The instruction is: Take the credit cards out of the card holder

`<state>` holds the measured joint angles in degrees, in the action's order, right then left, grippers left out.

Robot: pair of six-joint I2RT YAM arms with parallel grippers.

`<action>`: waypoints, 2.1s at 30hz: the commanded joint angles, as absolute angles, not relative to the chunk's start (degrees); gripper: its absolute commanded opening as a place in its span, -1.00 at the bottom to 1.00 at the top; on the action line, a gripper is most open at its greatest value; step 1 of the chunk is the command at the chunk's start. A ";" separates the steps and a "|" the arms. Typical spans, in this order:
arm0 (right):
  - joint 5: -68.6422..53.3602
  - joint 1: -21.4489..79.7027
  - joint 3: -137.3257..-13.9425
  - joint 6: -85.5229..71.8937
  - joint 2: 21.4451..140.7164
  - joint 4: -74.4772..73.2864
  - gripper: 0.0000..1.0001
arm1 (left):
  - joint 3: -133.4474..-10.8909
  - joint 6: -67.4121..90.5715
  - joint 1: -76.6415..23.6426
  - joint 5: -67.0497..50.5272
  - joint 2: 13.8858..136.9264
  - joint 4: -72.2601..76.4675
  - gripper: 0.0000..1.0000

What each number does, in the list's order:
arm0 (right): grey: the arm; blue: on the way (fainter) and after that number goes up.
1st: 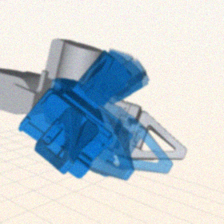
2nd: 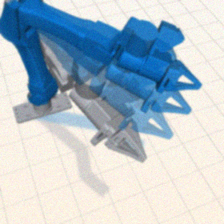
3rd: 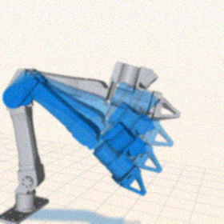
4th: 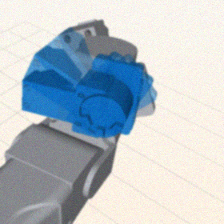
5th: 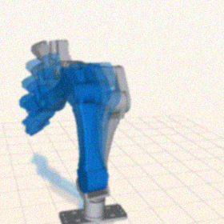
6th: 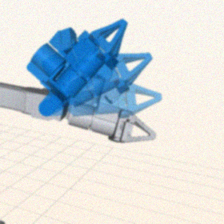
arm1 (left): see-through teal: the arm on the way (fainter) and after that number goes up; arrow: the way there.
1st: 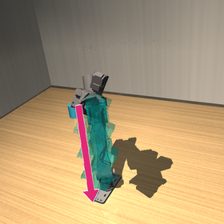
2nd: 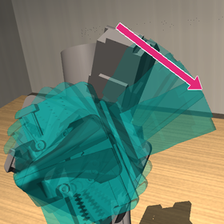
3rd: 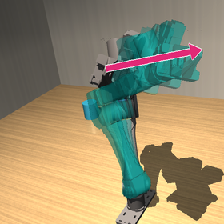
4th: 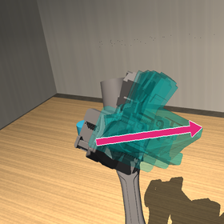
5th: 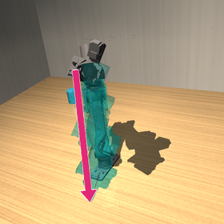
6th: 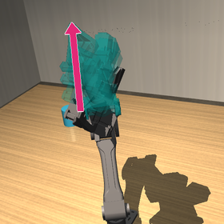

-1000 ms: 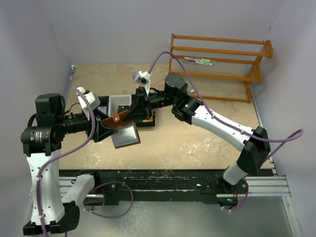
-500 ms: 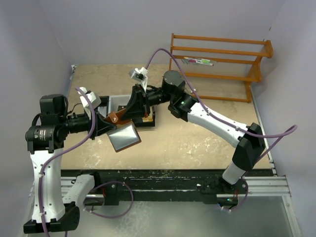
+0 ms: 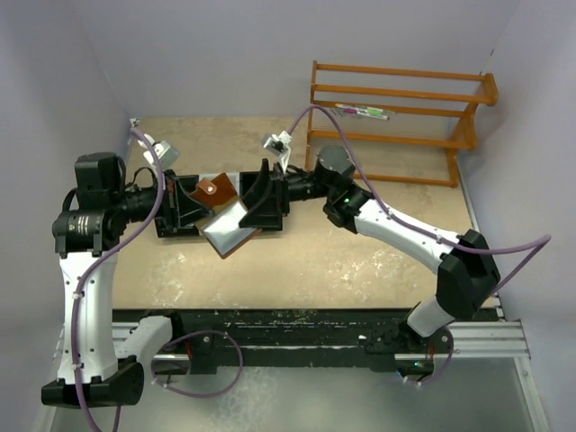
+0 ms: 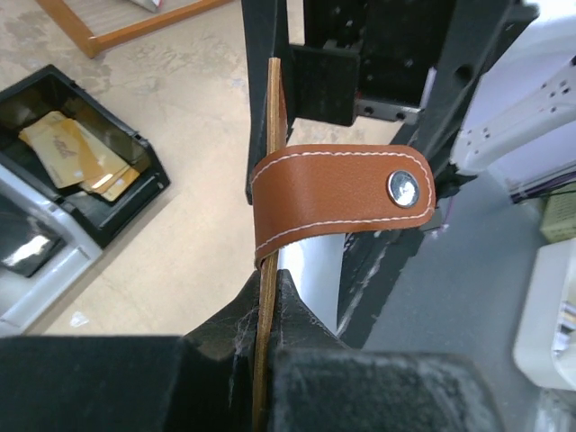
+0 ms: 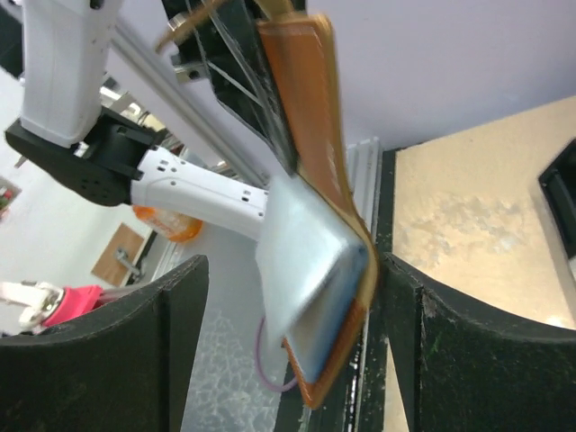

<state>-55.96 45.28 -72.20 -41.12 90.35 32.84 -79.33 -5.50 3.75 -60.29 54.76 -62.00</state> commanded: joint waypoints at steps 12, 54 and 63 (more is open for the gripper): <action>-49.73 44.08 -55.23 -39.52 77.20 43.69 0.60 | -84.26 2.46 4.22 -70.77 55.29 -56.52 -1.00; -48.31 47.55 -55.71 -41.74 75.43 45.12 0.74 | -83.99 4.65 4.31 -74.53 54.69 -57.15 -1.00; -48.14 46.42 -57.19 -44.02 77.11 46.06 0.72 | -84.37 4.48 4.31 -74.18 54.37 -57.37 -1.00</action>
